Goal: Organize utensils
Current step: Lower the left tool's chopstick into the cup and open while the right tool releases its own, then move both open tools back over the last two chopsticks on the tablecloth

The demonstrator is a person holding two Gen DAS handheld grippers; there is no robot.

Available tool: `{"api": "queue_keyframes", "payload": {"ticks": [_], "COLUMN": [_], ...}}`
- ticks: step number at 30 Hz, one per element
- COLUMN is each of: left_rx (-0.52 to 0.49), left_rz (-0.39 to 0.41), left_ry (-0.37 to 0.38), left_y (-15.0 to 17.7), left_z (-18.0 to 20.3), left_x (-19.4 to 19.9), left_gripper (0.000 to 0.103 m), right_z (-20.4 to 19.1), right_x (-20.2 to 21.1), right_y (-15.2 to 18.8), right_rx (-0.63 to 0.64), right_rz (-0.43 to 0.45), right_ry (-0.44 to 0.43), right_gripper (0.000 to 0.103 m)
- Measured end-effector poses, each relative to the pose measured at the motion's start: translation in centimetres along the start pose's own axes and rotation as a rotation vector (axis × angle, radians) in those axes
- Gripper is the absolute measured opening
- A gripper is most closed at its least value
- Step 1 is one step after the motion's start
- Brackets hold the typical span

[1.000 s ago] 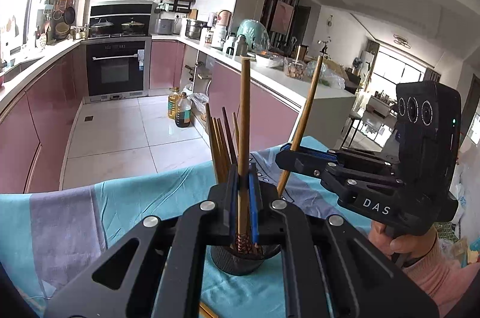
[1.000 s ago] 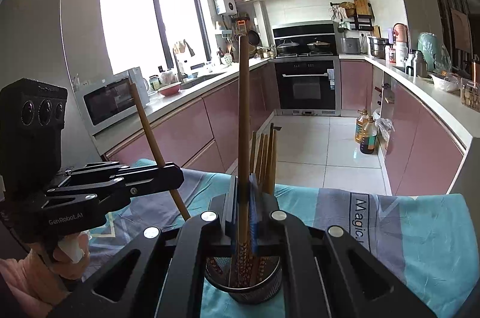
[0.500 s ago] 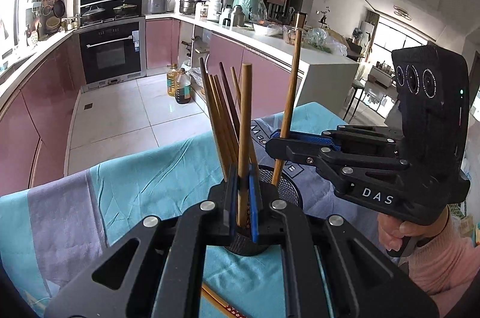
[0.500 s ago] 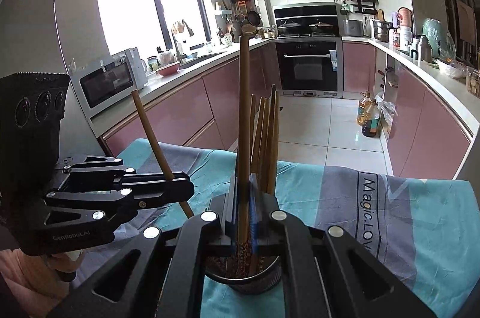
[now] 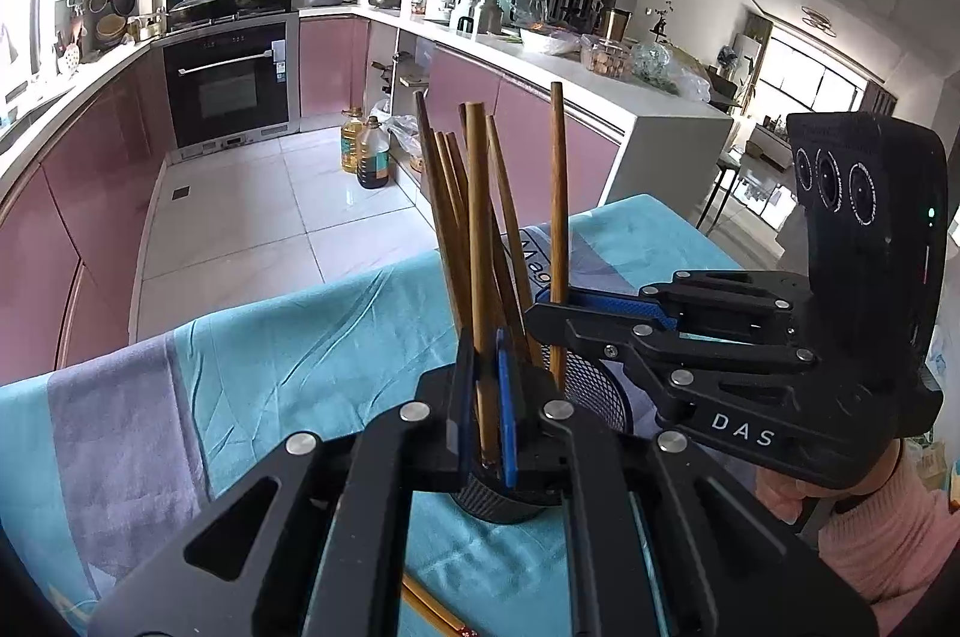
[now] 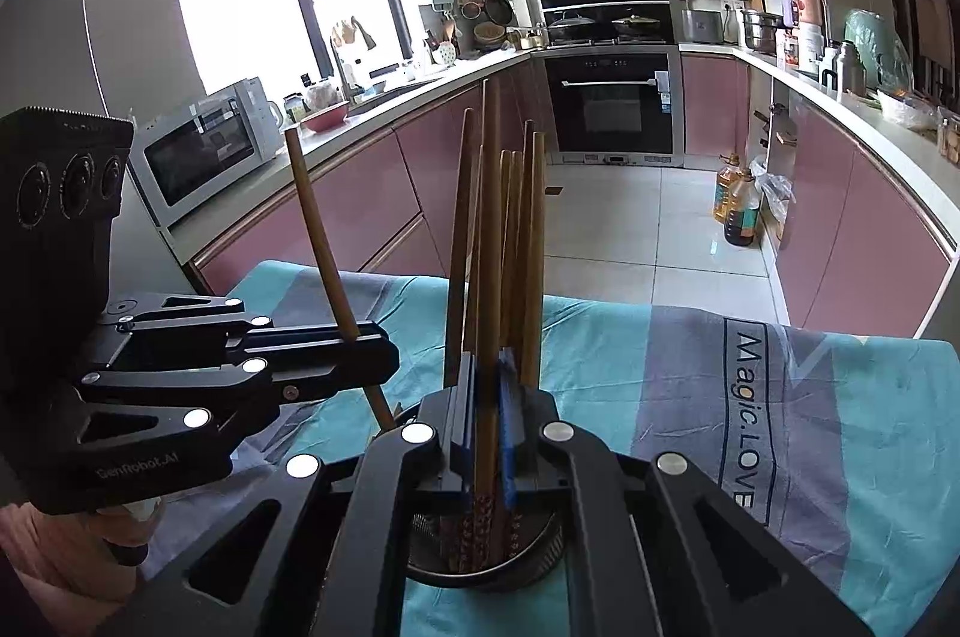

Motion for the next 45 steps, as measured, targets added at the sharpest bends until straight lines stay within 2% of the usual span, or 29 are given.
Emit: {"api": "queue_keyframes", "payload": {"ticks": [9,14,24,30,34,37,39,40,45], "left_rx": [0.018,0.028,0.055,0.064,0.092,0.129,0.158,0.175,0.239], "left_rz": [-0.022,-0.037,0.018,0.102,0.153,0.170,0.167,0.159,0.115], "left_ry": [-0.006,-0.009,-0.024,-0.065,-0.101,-0.123,-0.140,-0.149,-0.192], "left_y": [-0.6,0.3,1.5,3.0,5.0,6.9,8.2,9.1,12.4], "left_z": [-0.9,-1.1,-2.0,-2.4,-3.4,-4.5,-5.4,-6.0,-8.4], "left_x": [-1.5,-2.3,-1.0,2.0,4.0,5.0,5.4,5.4,5.2], "left_gripper": [0.008,0.008,0.012,0.029,0.045,0.058,0.060,0.065,0.066], "right_z": [0.6,0.8,0.9,-0.1,-1.7,-3.2,-4.3,-4.9,-7.6], "right_x": [-0.5,-0.3,0.2,1.9,4.0,5.4,5.7,5.5,2.1], "right_y": [-0.2,0.0,0.4,1.3,2.1,3.1,4.0,4.5,7.4], "right_rx": [-0.028,-0.035,-0.051,-0.031,0.013,0.056,0.086,0.095,0.136], "right_rz": [-0.010,-0.003,0.005,0.032,0.070,0.089,0.083,0.076,-0.036], "right_ry": [-0.002,0.002,-0.002,-0.022,-0.057,-0.089,-0.125,-0.136,-0.172], "right_gripper": [0.007,0.007,0.008,0.016,0.027,0.031,0.034,0.036,0.036]}}
Point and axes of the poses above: each gripper's, at about its wrist camera, not at the fingertips, and x roughly against the way its jaws point, z to its right, y to its underside, the point moved 6 cm from there along -x, roughly the way its jaws point, and after that the axes turned 11 degrees about -z, right-handed, at the moved point
